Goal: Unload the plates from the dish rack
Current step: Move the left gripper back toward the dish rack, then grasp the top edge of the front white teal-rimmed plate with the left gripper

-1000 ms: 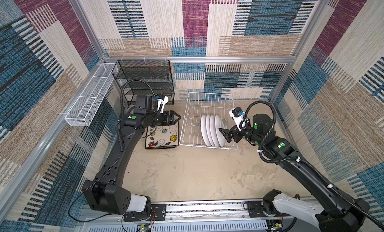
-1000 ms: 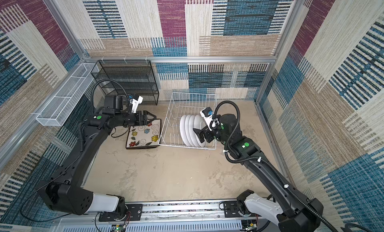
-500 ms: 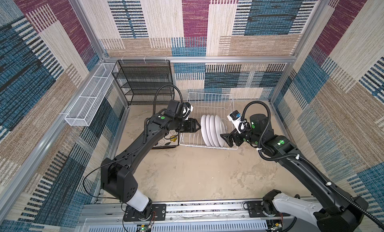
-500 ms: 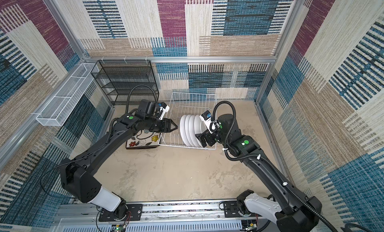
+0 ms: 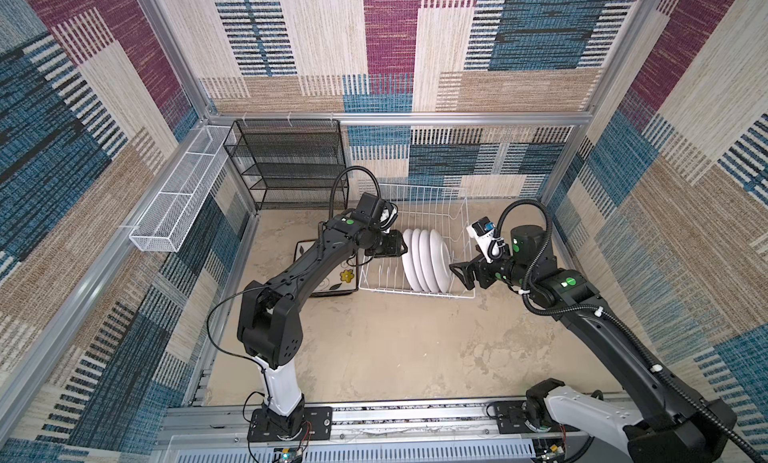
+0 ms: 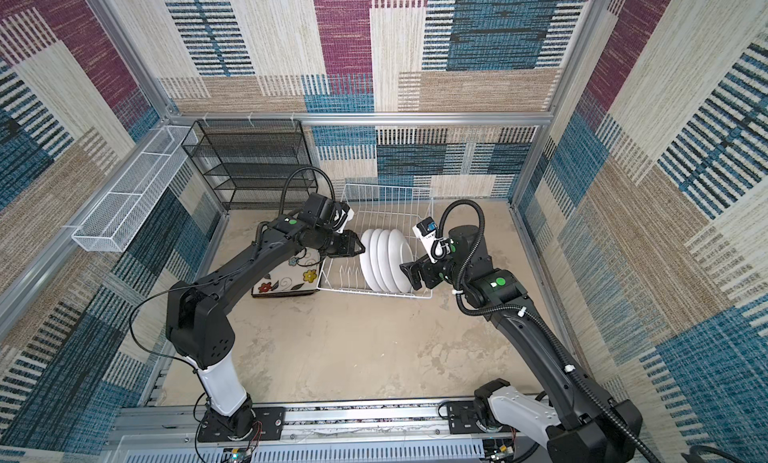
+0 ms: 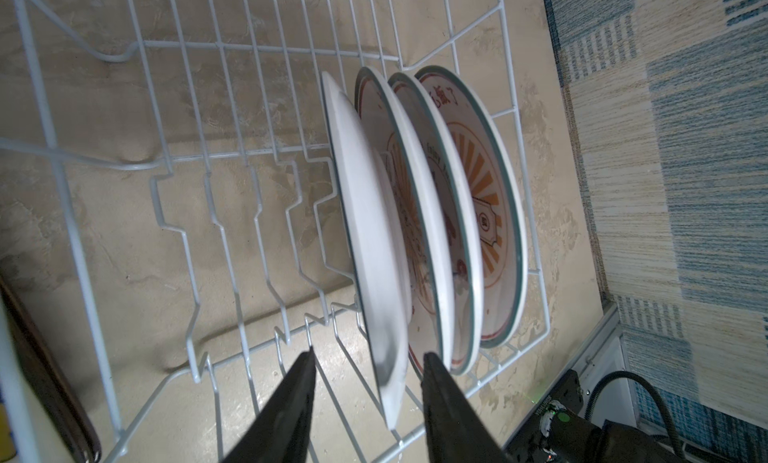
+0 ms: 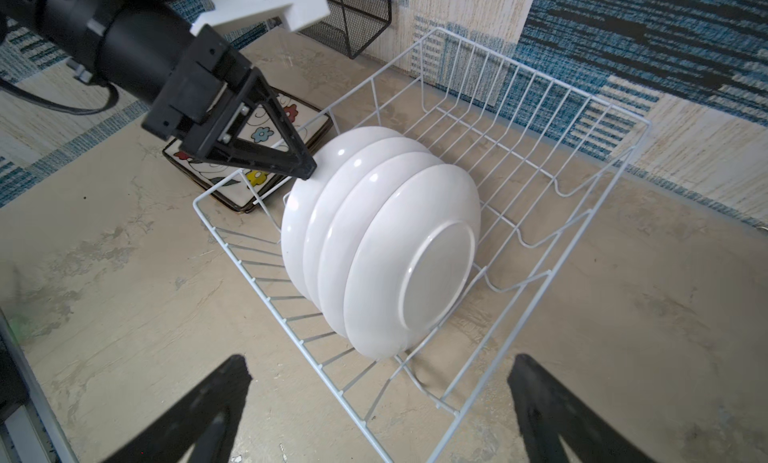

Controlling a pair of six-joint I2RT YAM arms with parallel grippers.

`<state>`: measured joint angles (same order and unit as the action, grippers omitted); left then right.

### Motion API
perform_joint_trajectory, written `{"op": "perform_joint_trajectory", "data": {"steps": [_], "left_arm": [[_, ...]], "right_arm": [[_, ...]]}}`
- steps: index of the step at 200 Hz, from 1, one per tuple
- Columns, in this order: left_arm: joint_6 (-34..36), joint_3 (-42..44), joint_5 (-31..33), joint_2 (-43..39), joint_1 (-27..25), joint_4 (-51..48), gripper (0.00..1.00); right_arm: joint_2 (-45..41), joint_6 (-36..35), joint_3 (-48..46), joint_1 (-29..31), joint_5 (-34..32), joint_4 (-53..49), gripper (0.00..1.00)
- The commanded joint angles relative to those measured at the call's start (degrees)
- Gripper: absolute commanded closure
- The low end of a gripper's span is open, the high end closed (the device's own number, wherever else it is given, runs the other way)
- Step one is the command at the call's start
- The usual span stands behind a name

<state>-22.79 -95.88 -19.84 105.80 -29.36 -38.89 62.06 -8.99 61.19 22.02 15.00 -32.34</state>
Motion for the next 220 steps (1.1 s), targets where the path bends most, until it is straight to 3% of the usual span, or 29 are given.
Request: {"op": "perform_joint_trajectory", "data": {"steps": [1,72,101,135,220], "left_arm": [[-1.0,-0.9,0.0,1.5,-0.1,-0.5,0.6],[-4.2,-3.9,-0.9,6.8,-1.6,0.3,0.75],[-6.7,-2.4,-1.4,7.4,-2.6,2.3,0.9],[-9.3,-1.3,-2.3,8.0,-3.2,3.6,1.0],[-19.5,3.4,-7.3,8.2,-5.1,13.9,1.0]], "right_arm": [[0.5,1.1,-0.2,-0.2,1.5,1.9,0.0],[1.9,3.2,-0.2,-0.2,2.2,5.4,0.0],[1.9,3.5,-0.3,-0.3,1.8,5.8,0.0],[1.8,3.1,-0.5,-0.7,1.1,5.7,0.0],[1.5,2.6,-0.3,-2.0,0.6,6.0,0.0]]}}
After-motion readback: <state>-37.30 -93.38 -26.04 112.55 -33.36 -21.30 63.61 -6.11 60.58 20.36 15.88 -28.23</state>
